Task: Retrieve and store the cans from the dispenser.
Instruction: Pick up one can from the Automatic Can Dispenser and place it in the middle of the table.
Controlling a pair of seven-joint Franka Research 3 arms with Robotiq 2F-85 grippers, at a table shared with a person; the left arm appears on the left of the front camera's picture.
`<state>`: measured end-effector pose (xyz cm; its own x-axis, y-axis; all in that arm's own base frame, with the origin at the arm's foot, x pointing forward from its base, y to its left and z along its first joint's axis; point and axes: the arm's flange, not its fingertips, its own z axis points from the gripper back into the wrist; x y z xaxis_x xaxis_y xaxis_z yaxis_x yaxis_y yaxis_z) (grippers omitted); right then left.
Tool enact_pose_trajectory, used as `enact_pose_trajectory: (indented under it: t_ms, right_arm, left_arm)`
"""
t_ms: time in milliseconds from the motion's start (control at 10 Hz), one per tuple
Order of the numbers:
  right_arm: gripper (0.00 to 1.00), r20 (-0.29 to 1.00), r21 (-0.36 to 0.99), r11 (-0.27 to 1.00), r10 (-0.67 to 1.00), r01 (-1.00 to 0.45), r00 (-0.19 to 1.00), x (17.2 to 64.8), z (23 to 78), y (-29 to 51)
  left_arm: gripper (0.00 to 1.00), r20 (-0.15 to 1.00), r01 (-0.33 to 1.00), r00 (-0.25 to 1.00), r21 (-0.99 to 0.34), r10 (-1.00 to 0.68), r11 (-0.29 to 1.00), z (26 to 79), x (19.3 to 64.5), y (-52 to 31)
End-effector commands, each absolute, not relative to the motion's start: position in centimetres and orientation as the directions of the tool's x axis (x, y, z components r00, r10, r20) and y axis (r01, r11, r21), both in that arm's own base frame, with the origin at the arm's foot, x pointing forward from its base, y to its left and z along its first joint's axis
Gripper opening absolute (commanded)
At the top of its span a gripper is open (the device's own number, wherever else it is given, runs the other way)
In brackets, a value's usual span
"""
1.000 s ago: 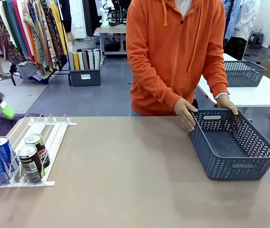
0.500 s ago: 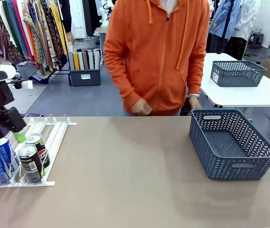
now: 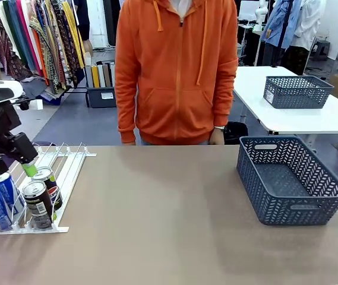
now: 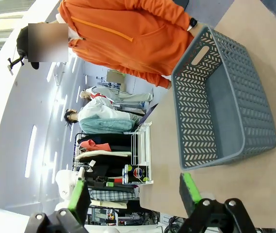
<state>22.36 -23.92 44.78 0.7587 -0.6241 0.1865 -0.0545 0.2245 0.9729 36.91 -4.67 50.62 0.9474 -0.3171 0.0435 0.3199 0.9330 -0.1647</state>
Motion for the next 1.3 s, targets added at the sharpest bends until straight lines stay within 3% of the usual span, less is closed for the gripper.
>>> enact_pose_trajectory:
  t_ms: [0,200,1200]
  right_arm:
    - [1.00,0.190,0.973,0.221,-0.619,-0.063,0.762,22.1,45.0,-24.1]
    - [1.00,0.190,0.973,0.221,-0.619,-0.063,0.762,22.1,45.0,-24.1]
    - [1.00,0.190,0.973,0.221,-0.619,-0.063,0.762,22.1,45.0,-24.1]
  left_arm:
    - [1.00,0.018,0.115,0.993,-0.101,-0.113,0.988,47.4,38.0,-5.0]
    - [1.00,0.000,0.018,1.000,-0.055,-0.018,0.998,45.9,37.4,-4.9]
    - [1.00,0.030,0.094,0.995,-0.045,-0.092,0.995,41.2,38.9,-7.4]
